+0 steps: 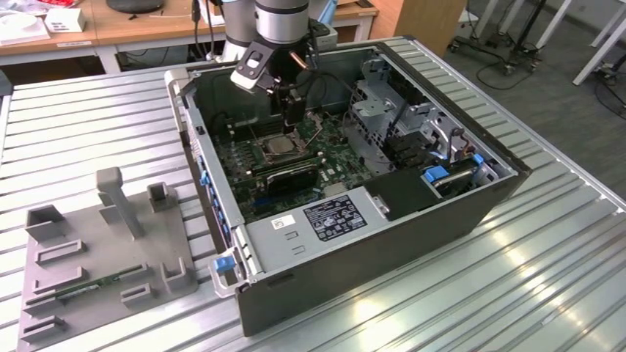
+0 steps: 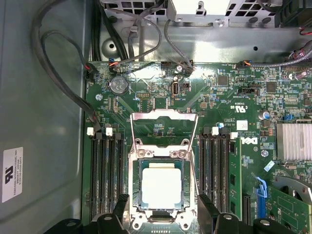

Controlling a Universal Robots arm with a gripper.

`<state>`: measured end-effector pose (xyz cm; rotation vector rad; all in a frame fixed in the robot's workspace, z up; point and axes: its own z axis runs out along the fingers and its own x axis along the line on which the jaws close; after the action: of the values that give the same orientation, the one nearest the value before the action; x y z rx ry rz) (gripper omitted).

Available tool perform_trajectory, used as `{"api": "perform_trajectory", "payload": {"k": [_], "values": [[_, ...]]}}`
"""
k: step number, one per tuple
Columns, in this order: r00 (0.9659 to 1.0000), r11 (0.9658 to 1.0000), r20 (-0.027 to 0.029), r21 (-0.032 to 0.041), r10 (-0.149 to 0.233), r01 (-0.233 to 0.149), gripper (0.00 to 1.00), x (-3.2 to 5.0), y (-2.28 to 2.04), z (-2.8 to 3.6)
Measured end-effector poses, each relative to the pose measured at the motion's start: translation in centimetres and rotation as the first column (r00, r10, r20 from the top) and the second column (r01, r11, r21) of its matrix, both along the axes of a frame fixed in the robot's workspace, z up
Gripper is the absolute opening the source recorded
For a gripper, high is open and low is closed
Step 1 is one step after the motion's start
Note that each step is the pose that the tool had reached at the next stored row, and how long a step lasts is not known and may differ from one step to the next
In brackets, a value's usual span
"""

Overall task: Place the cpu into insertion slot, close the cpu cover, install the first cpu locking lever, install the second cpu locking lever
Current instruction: 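Close the cpu cover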

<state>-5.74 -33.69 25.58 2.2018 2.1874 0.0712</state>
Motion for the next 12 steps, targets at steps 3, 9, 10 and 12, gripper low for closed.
{"api": "perform_trajectory", "payload": {"k": [3,9,10,12], "values": [[1.0000,1.0000,0.0000,0.0000,0.000,0.000,0.58,0.00,0.00,0.01],[1.0000,1.0000,0.0000,0.0000,0.000,0.000,0.35,0.00,0.00,0.02],[1.0000,1.0000,0.0001,0.0001,0.000,0.000,0.29,0.00,0.00,0.02],[1.0000,1.0000,0.0000,0.0000,0.000,0.000,0.23,0.00,0.00,0.03]]}}
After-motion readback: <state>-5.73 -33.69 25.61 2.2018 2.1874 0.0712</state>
